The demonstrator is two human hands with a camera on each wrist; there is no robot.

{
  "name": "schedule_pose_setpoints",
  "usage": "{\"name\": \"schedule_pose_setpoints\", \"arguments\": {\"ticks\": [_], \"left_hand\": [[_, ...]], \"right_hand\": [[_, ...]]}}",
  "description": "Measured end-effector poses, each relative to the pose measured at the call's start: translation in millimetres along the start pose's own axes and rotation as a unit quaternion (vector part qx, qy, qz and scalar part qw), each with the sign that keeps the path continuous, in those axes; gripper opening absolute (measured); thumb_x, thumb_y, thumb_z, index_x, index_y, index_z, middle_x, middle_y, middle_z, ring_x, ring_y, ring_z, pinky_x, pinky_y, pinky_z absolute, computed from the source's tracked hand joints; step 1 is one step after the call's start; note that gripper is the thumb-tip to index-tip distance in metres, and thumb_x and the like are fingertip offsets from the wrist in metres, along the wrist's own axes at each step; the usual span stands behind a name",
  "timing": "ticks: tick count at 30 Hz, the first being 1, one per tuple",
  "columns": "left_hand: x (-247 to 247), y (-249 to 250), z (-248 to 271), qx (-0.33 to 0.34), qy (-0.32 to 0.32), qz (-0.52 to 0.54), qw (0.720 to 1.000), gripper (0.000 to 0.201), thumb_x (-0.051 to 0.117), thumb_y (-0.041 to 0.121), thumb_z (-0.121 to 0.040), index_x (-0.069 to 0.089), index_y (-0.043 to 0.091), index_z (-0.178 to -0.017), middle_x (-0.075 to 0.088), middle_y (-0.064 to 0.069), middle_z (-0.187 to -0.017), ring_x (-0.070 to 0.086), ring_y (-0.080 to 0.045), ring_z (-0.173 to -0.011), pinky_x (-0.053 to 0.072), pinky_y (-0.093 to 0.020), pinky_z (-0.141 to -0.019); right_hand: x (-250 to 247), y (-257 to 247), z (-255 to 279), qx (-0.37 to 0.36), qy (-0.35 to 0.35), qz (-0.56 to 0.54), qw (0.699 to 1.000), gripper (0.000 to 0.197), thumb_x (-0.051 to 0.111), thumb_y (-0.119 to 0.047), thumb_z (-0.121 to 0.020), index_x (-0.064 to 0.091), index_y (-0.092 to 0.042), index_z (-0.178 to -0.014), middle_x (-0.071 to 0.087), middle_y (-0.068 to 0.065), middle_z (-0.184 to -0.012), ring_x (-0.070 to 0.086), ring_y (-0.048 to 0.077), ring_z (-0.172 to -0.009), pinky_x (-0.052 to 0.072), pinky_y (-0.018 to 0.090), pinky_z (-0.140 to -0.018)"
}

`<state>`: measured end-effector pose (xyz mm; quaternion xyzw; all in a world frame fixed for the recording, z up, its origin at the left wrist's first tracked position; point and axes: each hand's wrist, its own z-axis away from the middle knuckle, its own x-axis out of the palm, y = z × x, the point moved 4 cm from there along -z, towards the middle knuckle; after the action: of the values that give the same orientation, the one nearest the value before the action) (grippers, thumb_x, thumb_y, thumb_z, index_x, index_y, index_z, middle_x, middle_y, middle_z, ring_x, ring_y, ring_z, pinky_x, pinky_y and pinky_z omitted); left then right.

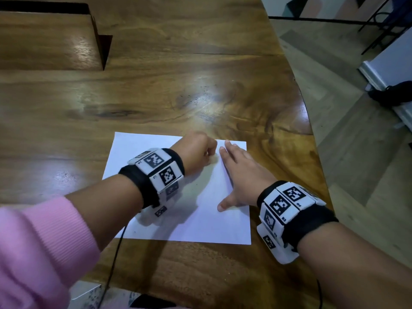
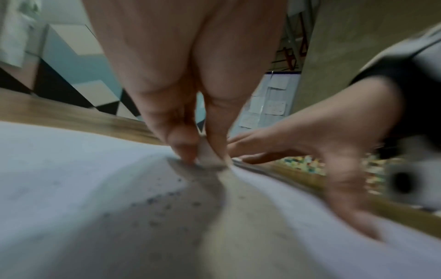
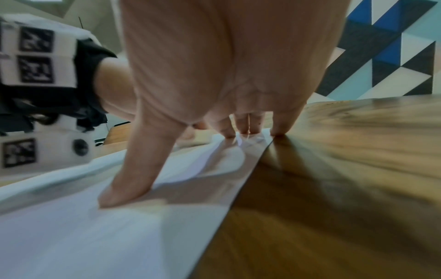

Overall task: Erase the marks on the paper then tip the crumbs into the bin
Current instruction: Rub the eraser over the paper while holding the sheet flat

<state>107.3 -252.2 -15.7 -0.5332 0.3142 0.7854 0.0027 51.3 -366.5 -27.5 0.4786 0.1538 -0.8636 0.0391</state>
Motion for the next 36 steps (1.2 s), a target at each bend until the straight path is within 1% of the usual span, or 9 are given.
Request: {"name": "schedule_pose_setpoints", "arguments": {"ticks": [3, 9, 14, 19, 26, 30, 32, 35, 36], "left_hand": [[7, 0, 12, 0.032, -0.096, -0.016, 0.995, 0.006, 0.062, 0.008, -0.077, 0.065, 0.009, -0.081, 0.058, -0.002, -0.077, 0.049, -0.018, -0.073, 0.030, -0.012, -0.053], [-10, -8, -13, -0.027, 0.048, -0.019, 0.998, 0.013, 0.061, 0.007, -0.078, 0.062, 0.004, -0.090, 0.062, -0.018, -0.096, 0.055, -0.033, -0.088, 0.041, -0.032, -0.072], [1, -12, 8, 0.021, -0.106, -0.008, 0.994, 0.008, 0.064, 0.010, -0.077, 0.065, 0.010, -0.084, 0.058, -0.001, -0.081, 0.052, -0.019, -0.075, 0.036, -0.017, -0.060], [-6, -19, 1, -0.045, 0.048, 0.007, 0.998, 0.013, 0.061, 0.010, -0.080, 0.062, 0.004, -0.092, 0.055, -0.010, -0.090, 0.055, -0.030, -0.087, 0.041, -0.030, -0.074], [-6, -20, -2, -0.080, 0.092, 0.023, 0.992, 0.013, 0.058, 0.007, -0.081, 0.060, 0.004, -0.093, 0.060, -0.017, -0.099, 0.055, -0.031, -0.087, 0.034, -0.027, -0.069], [-4, -16, -5, -0.061, 0.086, 0.036, 0.994, 0.012, 0.060, 0.010, -0.080, 0.062, 0.005, -0.091, 0.057, -0.012, -0.088, 0.051, -0.026, -0.080, 0.034, -0.026, -0.069], [1, -10, 2, -0.019, 0.036, 0.031, 0.999, 0.008, 0.061, 0.010, -0.080, 0.063, 0.007, -0.086, 0.053, -0.005, -0.082, 0.054, -0.027, -0.081, 0.037, -0.026, -0.069], [14, 0, 17, 0.049, -0.122, -0.021, 0.991, 0.007, 0.061, 0.013, -0.079, 0.064, 0.011, -0.086, 0.057, -0.001, -0.080, 0.053, -0.020, -0.078, 0.035, -0.023, -0.068], [14, -1, 18, 0.050, -0.127, -0.028, 0.990, 0.008, 0.061, 0.013, -0.079, 0.065, 0.011, -0.087, 0.060, -0.002, -0.083, 0.052, -0.019, -0.078, 0.035, -0.023, -0.069]], "right_hand": [[0, 1, 0, -0.001, 0.002, -0.005, 1.000, 0.137, 0.081, -0.057, -0.057, -0.010, -0.016, -0.150, -0.022, -0.002, -0.157, -0.013, 0.016, -0.146, 0.004, 0.027, -0.116], [2, 1, 0, 0.001, -0.001, -0.002, 1.000, 0.136, 0.080, -0.058, -0.059, -0.013, -0.015, -0.150, -0.023, -0.002, -0.157, -0.015, 0.015, -0.145, 0.003, 0.027, -0.116], [3, 2, 0, -0.002, 0.003, -0.003, 1.000, 0.137, 0.080, -0.058, -0.058, -0.013, -0.015, -0.150, -0.023, -0.002, -0.157, -0.014, 0.016, -0.145, 0.003, 0.028, -0.116], [3, 2, -1, -0.001, 0.002, -0.001, 1.000, 0.136, 0.079, -0.058, -0.059, -0.013, -0.015, -0.149, -0.023, -0.002, -0.157, -0.015, 0.015, -0.145, 0.001, 0.028, -0.116], [3, 2, 0, -0.007, 0.005, 0.000, 1.000, 0.136, 0.079, -0.058, -0.059, -0.012, -0.013, -0.150, -0.022, 0.000, -0.157, -0.015, 0.016, -0.145, 0.000, 0.028, -0.116], [3, 3, -1, -0.006, 0.008, -0.004, 1.000, 0.136, 0.079, -0.058, -0.059, -0.012, -0.013, -0.150, -0.022, 0.000, -0.157, -0.015, 0.016, -0.145, -0.001, 0.026, -0.116], [3, 2, -1, -0.006, 0.005, -0.007, 1.000, 0.137, 0.080, -0.058, -0.058, -0.012, -0.014, -0.150, -0.022, 0.000, -0.157, -0.015, 0.016, -0.145, -0.001, 0.026, -0.116], [3, 2, -1, -0.007, 0.006, -0.010, 1.000, 0.137, 0.080, -0.057, -0.058, -0.012, -0.014, -0.150, -0.022, 0.000, -0.157, -0.014, 0.016, -0.145, -0.001, 0.027, -0.116], [3, 2, -1, -0.008, 0.006, -0.009, 1.000, 0.137, 0.080, -0.057, -0.058, -0.012, -0.014, -0.150, -0.022, 0.000, -0.157, -0.014, 0.016, -0.145, -0.001, 0.027, -0.116]]}}
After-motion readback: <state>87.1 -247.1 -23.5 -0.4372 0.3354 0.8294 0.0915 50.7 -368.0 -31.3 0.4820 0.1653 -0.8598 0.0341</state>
